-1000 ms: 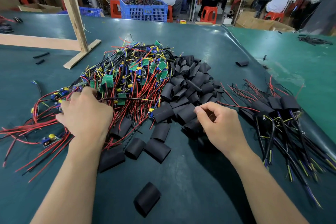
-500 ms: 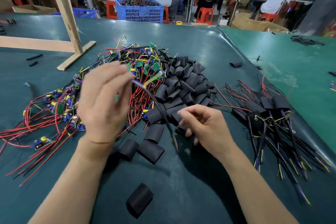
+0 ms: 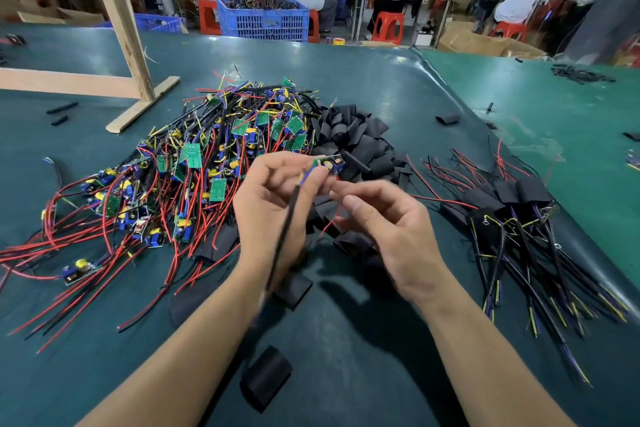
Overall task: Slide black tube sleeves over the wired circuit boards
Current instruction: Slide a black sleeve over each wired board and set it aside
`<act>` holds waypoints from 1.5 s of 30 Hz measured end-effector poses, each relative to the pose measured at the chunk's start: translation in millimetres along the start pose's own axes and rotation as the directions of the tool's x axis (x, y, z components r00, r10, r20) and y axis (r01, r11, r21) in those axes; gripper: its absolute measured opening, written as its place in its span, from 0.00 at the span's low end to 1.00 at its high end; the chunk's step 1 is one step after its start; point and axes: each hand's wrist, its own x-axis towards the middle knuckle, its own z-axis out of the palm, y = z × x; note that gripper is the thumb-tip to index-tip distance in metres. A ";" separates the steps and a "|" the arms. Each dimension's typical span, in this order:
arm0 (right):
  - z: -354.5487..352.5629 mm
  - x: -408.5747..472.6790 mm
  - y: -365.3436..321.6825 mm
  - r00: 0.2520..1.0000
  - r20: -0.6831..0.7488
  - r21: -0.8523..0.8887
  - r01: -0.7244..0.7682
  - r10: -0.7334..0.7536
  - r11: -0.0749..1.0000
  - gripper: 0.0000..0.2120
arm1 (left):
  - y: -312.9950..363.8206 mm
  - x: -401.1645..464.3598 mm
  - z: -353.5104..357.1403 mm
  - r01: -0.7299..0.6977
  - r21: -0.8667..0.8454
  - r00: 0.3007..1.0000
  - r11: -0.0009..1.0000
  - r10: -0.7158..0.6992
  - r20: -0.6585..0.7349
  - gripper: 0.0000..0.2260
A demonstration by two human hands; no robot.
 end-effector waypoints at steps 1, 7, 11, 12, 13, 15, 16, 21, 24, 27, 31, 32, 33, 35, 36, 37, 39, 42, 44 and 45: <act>1.4 -0.2 -0.4 1.000 0.007 -0.099 0.020 -0.019 0.995 0.07 | 0.8 1.7 0.1 0.095 -0.104 0.995 0.990 -0.097 -0.016 0.04; 9.4 -1.3 -3.2 0.998 -0.064 -0.019 -0.008 0.007 1.000 0.17 | 1.3 1.3 -4.4 0.436 -0.221 0.900 0.873 -0.424 0.099 0.05; -0.3 -0.3 -6.5 0.991 -0.130 -0.026 -0.029 0.025 0.999 0.08 | -1.1 1.4 -6.4 0.431 -0.171 0.902 0.886 -0.428 0.055 0.05; -4.0 0.8 -5.7 0.989 -0.145 -0.045 -0.011 0.004 0.999 0.12 | -1.0 3.1 -7.1 0.443 -0.203 0.895 0.873 -0.444 0.041 0.05; -6.8 1.7 -7.6 0.987 -0.163 -0.040 -0.005 -0.002 0.999 0.14 | -1.4 5.5 -8.7 0.462 -0.247 0.884 0.852 -0.466 0.044 0.04; -11.9 3.6 -10.6 0.984 -0.175 0.018 -0.039 0.042 0.999 0.13 | -2.7 10.2 -12.8 0.513 -0.323 0.855 0.795 -0.507 0.108 0.02; -13.7 4.0 -11.1 0.985 -0.140 0.055 -0.096 0.103 0.994 0.09 | -3.8 11.2 -15.5 0.542 -0.321 0.839 0.777 -0.521 0.155 0.04; -10.4 -0.6 -10.5 0.901 0.205 0.015 -0.393 0.382 0.919 0.14 | -9.0 10.0 -25.4 0.499 -0.023 0.807 0.866 -0.454 0.378 0.07; -11.3 0.2 -9.8 0.892 0.240 0.008 -0.397 0.384 0.918 0.06 | -9.0 11.5 -26.5 0.364 0.074 0.870 0.928 -0.367 0.329 0.11; -15.7 4.3 -11.4 0.906 0.129 0.100 -0.417 0.404 0.903 0.09 | -6.3 9.3 -24.6 0.191 0.210 0.928 0.959 -0.246 0.279 0.08; -22.4 9.2 -16.6 0.913 -0.001 0.236 -0.396 0.408 0.887 0.05 | -7.8 7.1 -34.5 -0.143 0.563 0.965 0.814 -0.013 0.263 0.02; -25.2 10.5 -17.4 0.913 -0.025 0.285 -0.385 0.408 0.878 0.06 | -8.4 8.1 -38.8 -0.258 0.652 0.945 0.713 0.046 0.324 0.03; -27.8 11.4 -18.0 0.912 -0.045 0.338 -0.371 0.408 0.865 0.07 | -10.1 9.8 -43.9 -0.346 0.700 0.913 0.625 0.054 0.404 0.08; -32.2 12.7 -17.9 0.910 -0.063 0.450 -0.341 0.410 0.825 0.06 | -14.0 12.3 -53.6 -0.404 0.749 0.859 0.525 -0.063 0.508 0.16; -33.7 13.2 -17.1 0.912 -0.065 0.484 -0.326 0.405 0.812 0.06 | -15.5 13.1 -57.1 -0.395 0.774 0.850 0.495 -0.123 0.512 0.19; -34.5 13.6 -16.4 0.915 -0.070 0.481 -0.318 0.397 0.817 0.05 | -17.1 13.6 -59.6 -0.375 0.798 0.851 0.471 -0.167 0.498 0.20; -35.8 14.0 -14.0 0.923 -0.085 0.417 -0.309 0.375 0.854 0.06 | -18.9 14.0 -60.9 -0.344 0.830 0.857 0.440 -0.214 0.469 0.22; -36.1 14.4 -11.1 0.932 -0.082 0.447 -0.283 0.353 0.849 0.04 | -20.1 15.3 -59.4 -0.328 0.834 0.863 0.444 -0.217 0.456 0.22; -35.5 14.6 -9.4 0.938 -0.074 0.479 -0.265 0.339 0.837 0.05 | -19.4 15.9 -59.0 -0.331 0.832 0.871 0.446 -0.195 0.452 0.20; -35.3 14.3 -8.6 0.939 -0.075 0.475 -0.262 0.335 0.840 0.07 | -18.8 15.5 -58.8 -0.324 0.828 0.879 0.457 -0.178 0.442 0.20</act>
